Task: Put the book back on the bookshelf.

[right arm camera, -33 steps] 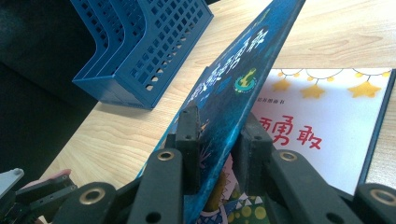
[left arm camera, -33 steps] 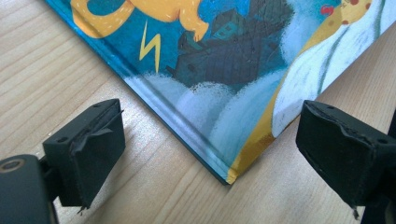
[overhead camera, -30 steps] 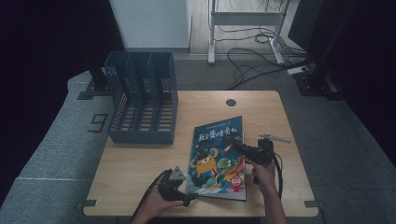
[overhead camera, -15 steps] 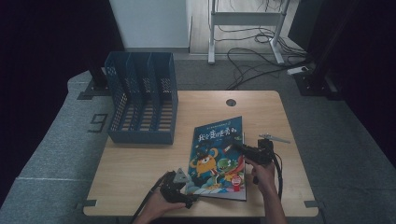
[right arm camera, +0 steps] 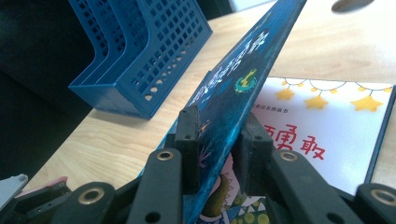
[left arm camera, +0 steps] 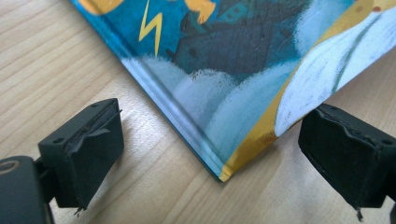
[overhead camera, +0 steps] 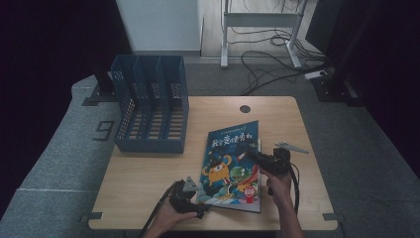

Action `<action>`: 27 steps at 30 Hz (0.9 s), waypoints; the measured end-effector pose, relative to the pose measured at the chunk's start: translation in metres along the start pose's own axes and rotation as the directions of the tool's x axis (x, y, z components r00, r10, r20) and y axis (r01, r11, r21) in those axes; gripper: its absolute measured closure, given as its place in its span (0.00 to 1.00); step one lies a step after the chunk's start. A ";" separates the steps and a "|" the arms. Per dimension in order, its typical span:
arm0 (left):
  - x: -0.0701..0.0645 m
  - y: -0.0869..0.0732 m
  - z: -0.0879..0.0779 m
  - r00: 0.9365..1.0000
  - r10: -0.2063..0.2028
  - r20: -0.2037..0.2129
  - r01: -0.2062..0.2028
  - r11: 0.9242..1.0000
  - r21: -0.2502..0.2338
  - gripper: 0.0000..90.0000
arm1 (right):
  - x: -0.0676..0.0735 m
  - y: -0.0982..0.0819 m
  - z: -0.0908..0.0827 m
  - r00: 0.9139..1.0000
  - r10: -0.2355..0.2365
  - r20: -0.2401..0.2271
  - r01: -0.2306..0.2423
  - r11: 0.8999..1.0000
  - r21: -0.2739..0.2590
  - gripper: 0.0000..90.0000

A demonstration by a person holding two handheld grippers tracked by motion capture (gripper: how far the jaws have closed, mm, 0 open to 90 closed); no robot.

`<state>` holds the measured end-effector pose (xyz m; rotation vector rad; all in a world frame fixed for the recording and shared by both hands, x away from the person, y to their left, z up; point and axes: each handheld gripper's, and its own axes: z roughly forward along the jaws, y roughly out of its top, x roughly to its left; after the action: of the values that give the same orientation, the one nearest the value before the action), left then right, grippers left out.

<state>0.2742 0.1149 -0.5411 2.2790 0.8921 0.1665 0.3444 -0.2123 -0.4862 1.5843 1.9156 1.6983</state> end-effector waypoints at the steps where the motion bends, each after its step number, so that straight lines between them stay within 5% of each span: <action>1: 0.000 0.000 0.000 1.000 0.000 0.000 0.000 1.000 0.000 0.07 | 0.000 0.000 0.000 1.000 0.000 0.000 0.000 1.000 0.000 0.81; 14: 0.001 0.002 -0.001 1.000 -0.004 -0.006 0.005 1.000 0.021 0.06 | 0.022 0.004 -0.009 0.986 -0.164 -0.031 0.160 0.983 -0.086 0.81; 27: 0.009 0.005 0.001 0.999 -0.030 -0.012 0.030 0.999 0.016 0.05 | 0.034 0.005 -0.017 0.969 -0.246 -0.036 0.238 0.959 -0.155 0.81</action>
<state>0.2840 0.1169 -0.5395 2.2808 0.9364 0.1601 0.3213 -0.1992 -0.4588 1.2071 1.8672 1.7495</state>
